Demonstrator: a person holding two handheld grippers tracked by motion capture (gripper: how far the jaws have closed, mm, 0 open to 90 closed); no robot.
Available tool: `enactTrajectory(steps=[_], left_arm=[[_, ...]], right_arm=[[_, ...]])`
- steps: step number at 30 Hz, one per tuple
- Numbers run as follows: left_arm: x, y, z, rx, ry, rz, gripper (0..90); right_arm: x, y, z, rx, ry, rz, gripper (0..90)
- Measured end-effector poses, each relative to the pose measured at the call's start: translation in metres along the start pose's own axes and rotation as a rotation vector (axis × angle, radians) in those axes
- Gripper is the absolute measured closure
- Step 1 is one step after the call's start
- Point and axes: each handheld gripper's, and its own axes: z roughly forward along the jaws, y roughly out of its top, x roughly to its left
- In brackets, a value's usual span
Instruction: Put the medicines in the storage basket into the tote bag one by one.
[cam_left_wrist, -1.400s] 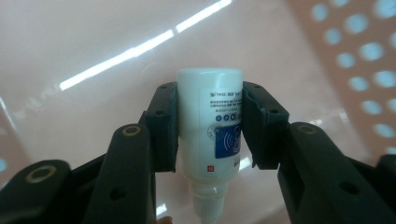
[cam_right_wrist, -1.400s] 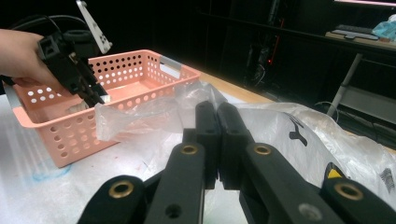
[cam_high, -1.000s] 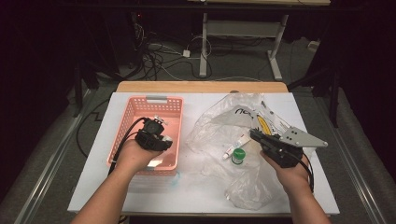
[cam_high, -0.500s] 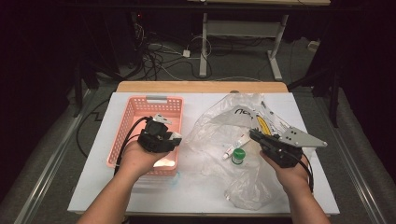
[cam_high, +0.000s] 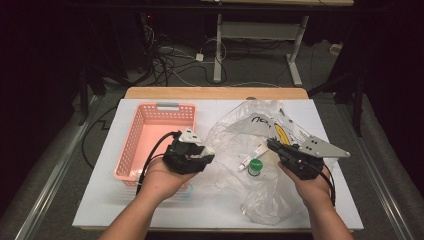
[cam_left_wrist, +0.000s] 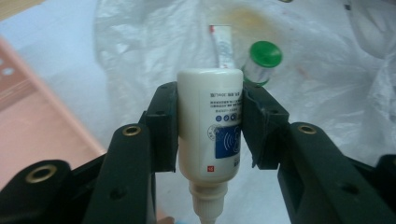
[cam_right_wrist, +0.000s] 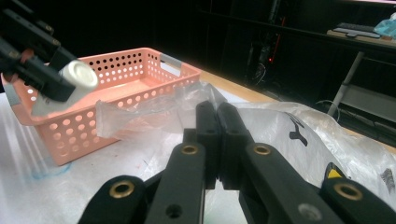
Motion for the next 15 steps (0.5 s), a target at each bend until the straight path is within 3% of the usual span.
enactTrajectory(steps=[6,15], left_arm=[[-0.021,0.001,0.026,0.009,-0.034,0.034,58.1],[-0.033,0.007,0.069,0.022,-0.041,0.026,58.1]], right_arm=[[0.000,0.000,-0.001,-0.002,0.002,0.002,89.8],[0.001,0.001,-0.001,-0.001,0.002,0.004,89.8]])
